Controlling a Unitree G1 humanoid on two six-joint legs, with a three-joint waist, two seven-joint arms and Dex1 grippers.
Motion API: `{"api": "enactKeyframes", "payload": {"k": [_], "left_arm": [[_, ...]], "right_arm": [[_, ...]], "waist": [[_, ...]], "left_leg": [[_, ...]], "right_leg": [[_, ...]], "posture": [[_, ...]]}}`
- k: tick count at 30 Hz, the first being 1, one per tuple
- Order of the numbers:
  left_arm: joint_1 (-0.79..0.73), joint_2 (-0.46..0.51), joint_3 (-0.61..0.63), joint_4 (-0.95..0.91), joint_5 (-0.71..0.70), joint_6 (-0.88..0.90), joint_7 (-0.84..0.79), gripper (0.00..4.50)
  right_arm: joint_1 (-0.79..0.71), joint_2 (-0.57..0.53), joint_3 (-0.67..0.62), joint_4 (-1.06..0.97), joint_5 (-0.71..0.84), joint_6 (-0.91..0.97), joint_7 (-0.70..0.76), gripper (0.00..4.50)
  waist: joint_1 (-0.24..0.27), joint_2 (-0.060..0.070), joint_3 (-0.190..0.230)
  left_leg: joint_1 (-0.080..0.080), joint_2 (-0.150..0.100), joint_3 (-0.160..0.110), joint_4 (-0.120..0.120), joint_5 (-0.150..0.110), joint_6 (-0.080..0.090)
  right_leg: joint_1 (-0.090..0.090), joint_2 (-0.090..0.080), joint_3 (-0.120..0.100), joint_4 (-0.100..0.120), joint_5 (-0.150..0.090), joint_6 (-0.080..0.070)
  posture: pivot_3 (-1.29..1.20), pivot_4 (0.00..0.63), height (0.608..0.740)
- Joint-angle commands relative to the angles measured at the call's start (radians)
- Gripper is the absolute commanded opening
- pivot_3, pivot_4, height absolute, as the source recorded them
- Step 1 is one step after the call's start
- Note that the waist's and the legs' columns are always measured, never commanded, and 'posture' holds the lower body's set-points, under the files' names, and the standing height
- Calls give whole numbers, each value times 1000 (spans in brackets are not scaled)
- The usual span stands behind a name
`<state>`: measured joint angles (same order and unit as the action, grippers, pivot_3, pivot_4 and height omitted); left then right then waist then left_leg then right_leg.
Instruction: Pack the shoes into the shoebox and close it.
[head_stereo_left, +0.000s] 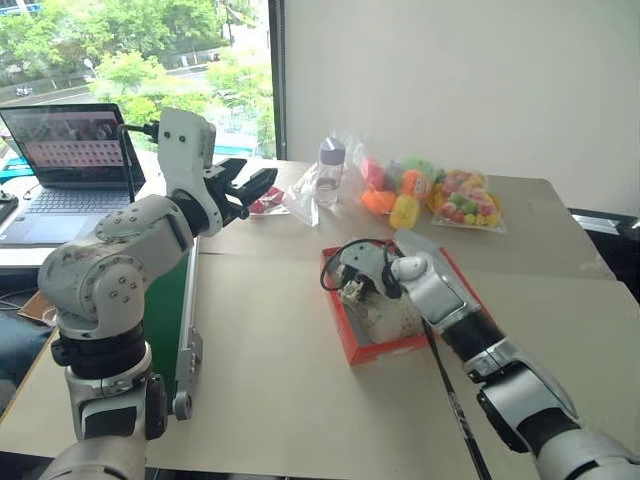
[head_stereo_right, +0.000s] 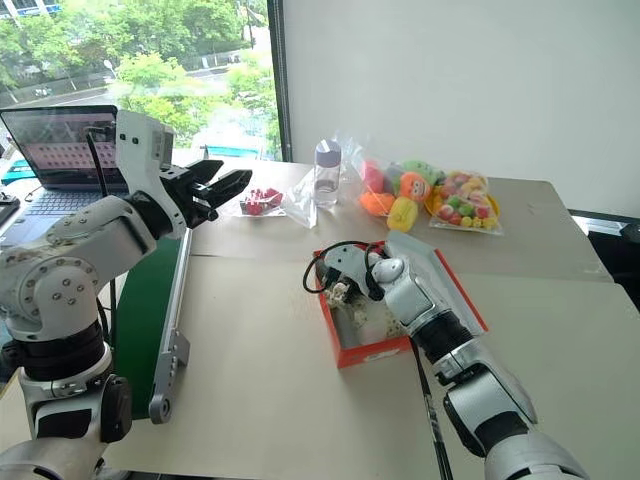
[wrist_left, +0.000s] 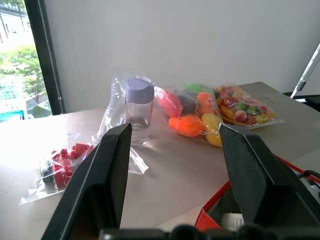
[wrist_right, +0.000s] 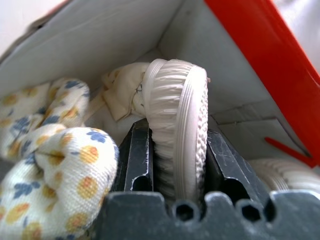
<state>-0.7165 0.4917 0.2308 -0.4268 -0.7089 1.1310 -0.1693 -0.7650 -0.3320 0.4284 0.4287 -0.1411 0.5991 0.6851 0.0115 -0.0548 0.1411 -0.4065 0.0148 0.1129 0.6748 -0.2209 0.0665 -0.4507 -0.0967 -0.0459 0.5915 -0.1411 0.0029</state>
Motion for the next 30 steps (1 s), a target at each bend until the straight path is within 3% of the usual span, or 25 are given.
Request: {"api": "enactKeyframes", "payload": {"k": [1, 10, 12, 20, 30], "left_arm": [[-37, -3, -6, -4, 9, -30, -9, 2955], [-42, -14, -42, 32, 24, -59, -36, 2955], [-42, -15, -55, 43, 33, -67, -47, 3050], [-57, -30, -94, 87, 58, -103, -88, 3050], [-107, -55, -120, 136, 69, -131, -132, 3050]], "right_arm": [[45, 28, -40, 136, 3, 41, -53, 922], [32, 48, -161, 54, 52, 166, -35, 922], [33, 43, -173, 13, 62, 196, -25, 1823], [8, 13, -238, -166, 130, 323, -14, 4435], [-77, 42, -407, -413, 305, 586, -54, 4472]], "waist": [[-3, -1, -2], [-6, -2, -3], [-6, 0, -1], [-2, 11, 6], [-4, 14, 11]], "left_leg": [[0, 0, 0, -1, 0, 0], [-1, 0, 2, -7, 2, -3], [-2, 0, 2, -8, 2, -4], [-8, 0, 2, -10, 2, -5], [-21, -1, 2, -10, 6, 1]], "right_leg": [[0, 0, 0, 0, 0, 0], [-3, -1, 1, 2, -1, -2], [-5, -1, 1, 2, -2, -4], [-9, -1, 0, 1, -4, -7], [-20, 2, 0, 1, 3, -5]], "posture": [[0, 150, 740], [0, 150, 740], [0, 150, 740], [0, 150, 740], [0, 150, 740]]}}
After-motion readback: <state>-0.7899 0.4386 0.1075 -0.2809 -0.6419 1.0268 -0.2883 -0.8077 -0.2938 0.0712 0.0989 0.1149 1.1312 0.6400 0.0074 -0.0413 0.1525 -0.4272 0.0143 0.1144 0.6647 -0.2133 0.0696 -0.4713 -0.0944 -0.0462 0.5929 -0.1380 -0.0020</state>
